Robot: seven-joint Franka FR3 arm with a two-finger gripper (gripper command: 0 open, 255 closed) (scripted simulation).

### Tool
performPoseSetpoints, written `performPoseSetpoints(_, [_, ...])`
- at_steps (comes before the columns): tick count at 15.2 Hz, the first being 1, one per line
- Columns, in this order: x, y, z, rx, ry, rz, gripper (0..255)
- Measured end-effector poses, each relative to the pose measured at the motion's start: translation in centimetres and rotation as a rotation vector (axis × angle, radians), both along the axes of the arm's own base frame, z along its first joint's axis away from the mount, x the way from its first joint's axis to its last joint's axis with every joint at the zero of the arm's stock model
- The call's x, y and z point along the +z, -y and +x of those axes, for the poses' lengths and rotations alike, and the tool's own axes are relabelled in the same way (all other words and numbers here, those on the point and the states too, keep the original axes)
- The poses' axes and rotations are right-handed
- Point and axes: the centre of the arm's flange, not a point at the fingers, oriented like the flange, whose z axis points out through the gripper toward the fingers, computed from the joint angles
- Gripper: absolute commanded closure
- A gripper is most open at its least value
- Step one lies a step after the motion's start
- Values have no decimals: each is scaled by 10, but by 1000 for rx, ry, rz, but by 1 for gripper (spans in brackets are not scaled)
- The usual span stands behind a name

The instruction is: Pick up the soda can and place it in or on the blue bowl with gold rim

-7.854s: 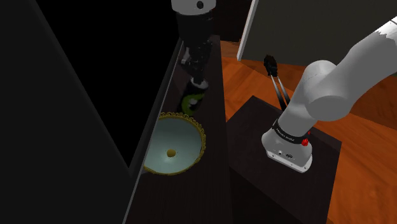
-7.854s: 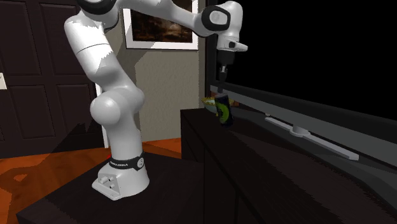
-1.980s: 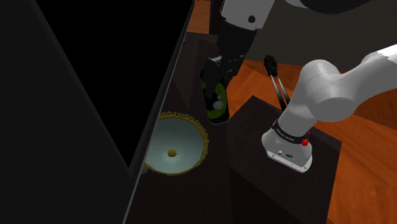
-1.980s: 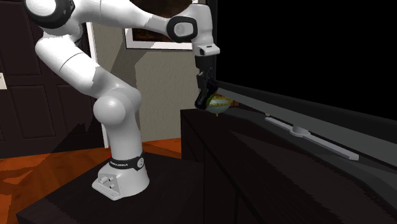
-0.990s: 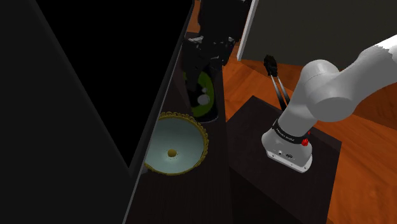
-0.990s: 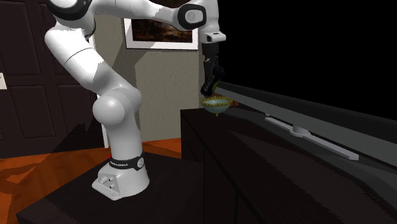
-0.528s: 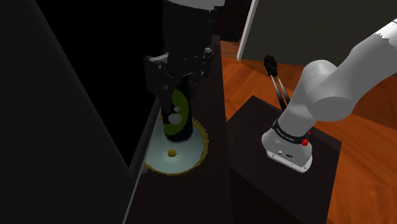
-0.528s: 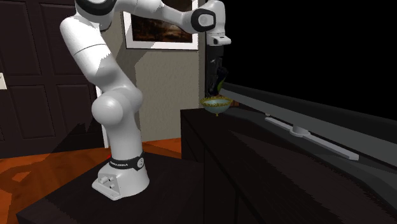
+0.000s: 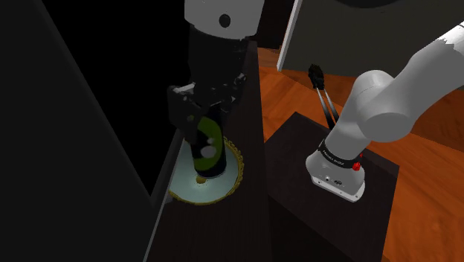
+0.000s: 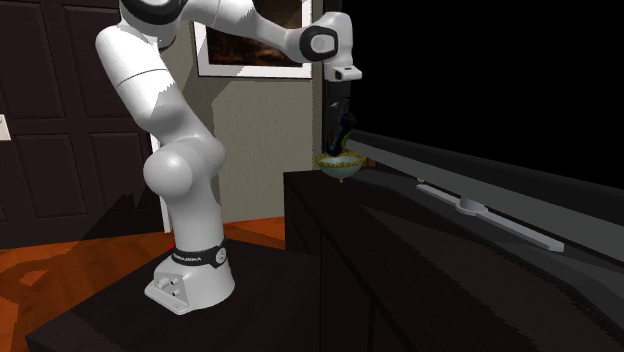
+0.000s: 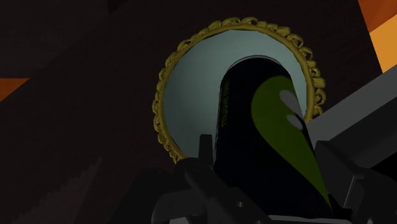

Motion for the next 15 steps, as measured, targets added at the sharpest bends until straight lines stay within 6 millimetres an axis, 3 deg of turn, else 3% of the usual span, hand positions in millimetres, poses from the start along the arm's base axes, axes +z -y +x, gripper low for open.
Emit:
performPoseSetpoints(5, [-10,1,-8,1,38,12,255])
performPoseSetpoints(8, [-38,-2,-8,12,-23,-26,255])
performPoseSetpoints(13, [-42,0,-8,15,-27,-23,255])
performPoseSetpoints(14, [-43,1,-8,17,-26,-19,0])
performPoseSetpoints(15, [-45,3,-7,17,-29,-21,0])
